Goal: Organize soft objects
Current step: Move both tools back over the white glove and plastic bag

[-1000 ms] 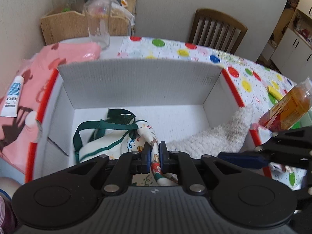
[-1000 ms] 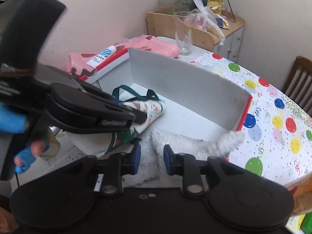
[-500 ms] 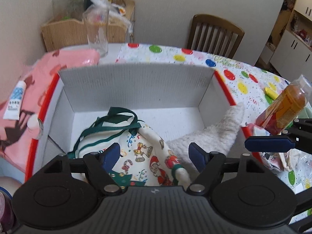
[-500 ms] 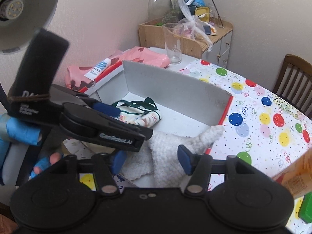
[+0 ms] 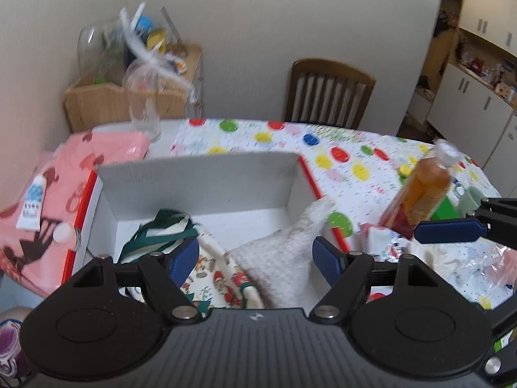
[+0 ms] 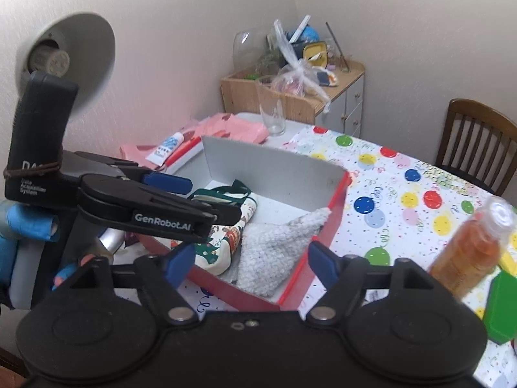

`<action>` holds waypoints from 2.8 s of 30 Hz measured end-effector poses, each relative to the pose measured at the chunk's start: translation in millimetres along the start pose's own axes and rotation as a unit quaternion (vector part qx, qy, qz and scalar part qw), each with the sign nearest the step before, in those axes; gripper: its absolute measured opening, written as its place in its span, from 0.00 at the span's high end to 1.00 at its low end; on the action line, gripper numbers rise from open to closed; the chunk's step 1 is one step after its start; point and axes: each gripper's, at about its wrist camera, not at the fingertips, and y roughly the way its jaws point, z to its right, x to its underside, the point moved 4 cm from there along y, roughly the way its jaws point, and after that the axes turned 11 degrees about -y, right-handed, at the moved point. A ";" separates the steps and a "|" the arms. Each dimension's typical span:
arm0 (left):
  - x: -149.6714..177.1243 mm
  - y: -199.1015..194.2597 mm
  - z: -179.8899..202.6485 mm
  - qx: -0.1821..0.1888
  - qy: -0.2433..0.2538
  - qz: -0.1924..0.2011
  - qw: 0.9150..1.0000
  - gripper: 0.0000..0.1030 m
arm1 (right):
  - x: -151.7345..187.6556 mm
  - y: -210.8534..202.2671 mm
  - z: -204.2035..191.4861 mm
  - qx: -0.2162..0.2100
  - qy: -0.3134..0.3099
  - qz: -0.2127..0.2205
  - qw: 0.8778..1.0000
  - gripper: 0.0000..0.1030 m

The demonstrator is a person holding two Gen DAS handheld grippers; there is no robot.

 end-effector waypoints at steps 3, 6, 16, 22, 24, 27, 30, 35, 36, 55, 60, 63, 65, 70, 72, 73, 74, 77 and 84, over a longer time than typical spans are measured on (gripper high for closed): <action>0.8 -14.8 15.0 0.015 0.007 0.015 1.000 0.19 | 4.7 -18.9 4.5 0.008 0.010 0.011 1.000 0.21; 3.0 -27.4 31.4 0.030 0.010 0.026 0.999 0.18 | 11.5 -39.2 7.9 0.014 0.016 0.025 0.999 0.15; 22.3 -55.7 89.4 0.077 0.014 0.052 0.996 0.12 | 44.4 -108.7 26.7 0.042 0.037 0.063 0.996 0.06; 32.1 -63.9 119.2 0.111 -0.003 0.060 0.992 0.02 | 71.4 -150.7 45.7 0.075 0.053 0.084 0.992 0.04; 35.8 -63.6 128.9 0.112 -0.003 0.060 0.992 0.00 | 81.6 -162.1 53.8 0.089 0.061 0.087 0.990 0.04; 42.4 -58.5 145.1 0.121 -0.002 0.049 0.991 0.00 | 98.7 -177.6 67.6 0.112 0.078 0.089 0.987 0.04; 51.3 -52.4 160.5 0.139 -0.002 0.041 0.989 0.00 | 118.1 -191.4 83.8 0.136 0.092 0.087 0.983 0.04; 65.0 -37.1 186.2 0.148 0.002 0.028 0.989 0.00 | 150.3 -203.0 108.1 0.168 0.108 0.070 0.977 0.04; 67.3 -33.8 189.9 0.148 0.001 0.023 0.989 0.00 | 155.6 -204.2 112.5 0.173 0.111 0.067 0.976 0.04; 101.8 45.8 233.2 0.099 0.019 -0.031 0.994 0.00 | 223.1 -146.2 178.7 0.126 0.070 -0.026 0.989 0.11; 105.0 72.8 235.2 0.082 0.033 -0.047 0.995 0.00 | 220.5 -120.1 185.4 0.106 0.028 -0.050 0.993 0.16; 108.3 87.9 235.1 0.071 0.038 -0.060 0.995 0.00 | 220.7 -103.1 190.7 0.090 0.014 -0.064 0.994 0.20; 110.1 95.1 234.7 0.069 0.038 -0.065 0.995 0.00 | 221.0 -91.6 195.0 0.086 0.002 -0.078 0.993 0.21; 110.7 108.3 233.1 0.054 0.042 -0.063 0.996 0.01 | 222.7 -66.4 204.3 0.089 -0.034 -0.113 0.989 0.25; 111.9 113.1 233.3 0.052 0.050 -0.063 0.995 0.01 | 224.8 -58.0 205.7 0.092 -0.053 -0.130 0.986 0.27; 112.7 115.2 233.9 0.050 0.055 -0.064 0.995 0.01 | 225.9 -55.0 205.9 0.091 -0.061 -0.135 0.985 0.27; 113.7 117.3 234.2 0.049 0.060 -0.065 0.995 0.01 | 227.0 -51.9 206.1 0.091 -0.067 -0.140 0.984 0.27; 116.6 122.6 235.1 0.052 0.067 -0.071 0.994 0.06 | 230.7 -45.6 207.8 0.090 -0.076 -0.151 0.982 0.28; 120.0 128.7 235.8 0.055 0.075 -0.080 0.993 0.24 | 242.4 -38.0 215.1 0.092 -0.066 -0.167 0.979 0.38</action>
